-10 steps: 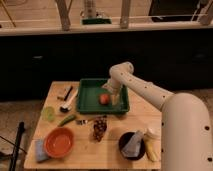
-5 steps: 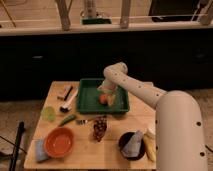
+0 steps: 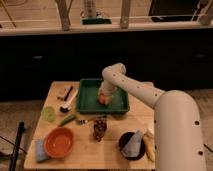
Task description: Place apple in red bowl
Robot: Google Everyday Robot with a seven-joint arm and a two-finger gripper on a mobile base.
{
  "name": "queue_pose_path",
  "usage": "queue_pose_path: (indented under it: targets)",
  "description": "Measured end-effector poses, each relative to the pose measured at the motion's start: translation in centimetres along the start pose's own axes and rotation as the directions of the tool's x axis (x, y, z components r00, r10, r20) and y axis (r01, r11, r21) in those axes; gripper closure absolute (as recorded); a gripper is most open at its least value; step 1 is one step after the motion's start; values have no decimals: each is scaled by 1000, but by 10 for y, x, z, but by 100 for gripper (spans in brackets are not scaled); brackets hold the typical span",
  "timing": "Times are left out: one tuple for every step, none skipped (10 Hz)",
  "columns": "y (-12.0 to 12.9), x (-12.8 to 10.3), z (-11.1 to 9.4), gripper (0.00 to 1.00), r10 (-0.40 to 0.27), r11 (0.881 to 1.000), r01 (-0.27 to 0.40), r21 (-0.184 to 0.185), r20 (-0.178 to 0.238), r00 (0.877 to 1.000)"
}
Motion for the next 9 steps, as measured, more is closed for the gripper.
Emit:
queue_pose_path:
  targets:
    - [1,0,-4,95,-7,1000,7,-1,2,1000]
    - [1,0,-14,100,-20,1000,20,16,25,999]
    - [1,1,-24,100,-28,999,27,30,41,999]
    - [0,1,-39,100,-43,998,40,49,62,997]
    - [-3,-2,-55,100,-67,995,60,73,88,994]
    - [-4,-5,-70,100,-93,992,83,91,108,990]
    - [-5,-8,-86,100,-123,988,109,110,124,985]
    - [-5,-11,-101,100,-149,983,133,124,129,980]
    - [-7,-18,-119,100,-186,976,168,137,125,975]
